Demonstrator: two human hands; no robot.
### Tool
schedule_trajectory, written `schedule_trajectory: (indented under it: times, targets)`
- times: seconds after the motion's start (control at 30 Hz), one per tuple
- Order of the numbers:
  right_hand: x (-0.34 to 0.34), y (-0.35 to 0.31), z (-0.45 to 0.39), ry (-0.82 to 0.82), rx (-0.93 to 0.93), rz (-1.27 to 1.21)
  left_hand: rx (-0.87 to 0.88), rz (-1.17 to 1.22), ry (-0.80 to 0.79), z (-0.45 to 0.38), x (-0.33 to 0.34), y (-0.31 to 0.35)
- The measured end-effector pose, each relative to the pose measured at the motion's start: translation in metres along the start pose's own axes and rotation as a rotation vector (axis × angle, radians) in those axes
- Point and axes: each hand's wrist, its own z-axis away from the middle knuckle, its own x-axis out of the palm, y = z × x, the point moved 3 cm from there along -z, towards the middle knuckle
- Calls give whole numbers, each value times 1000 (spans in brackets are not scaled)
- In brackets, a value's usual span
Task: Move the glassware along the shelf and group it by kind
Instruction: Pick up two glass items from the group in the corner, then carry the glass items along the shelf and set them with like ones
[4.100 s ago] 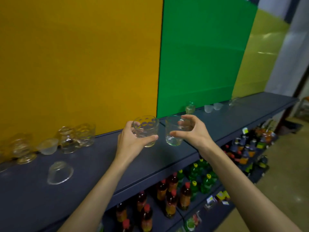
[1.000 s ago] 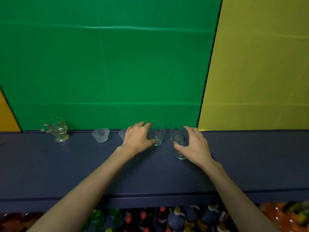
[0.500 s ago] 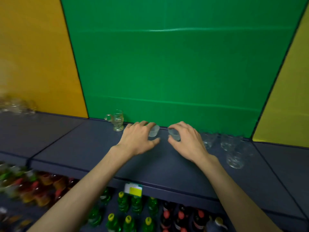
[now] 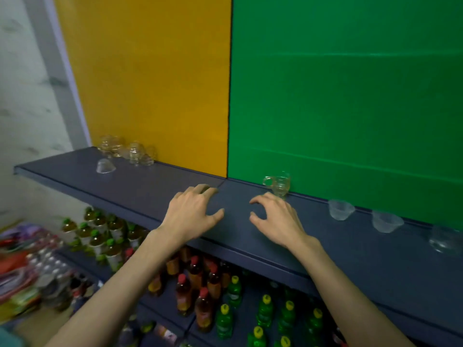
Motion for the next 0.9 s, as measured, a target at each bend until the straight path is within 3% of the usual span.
schedule_trajectory:
  times: [0.27,0.73,0.9]
  targets:
    - [82,-121,-57,-42,-40,-8,-107,-51,-58,29,5,-174]
    - [185,-266,-197,-47,-141,-2,-235,-66,-5,12,7,-370]
    - [224,-292,-264,-36,-105,-23,-238,-88,-74,-19,20,-442]
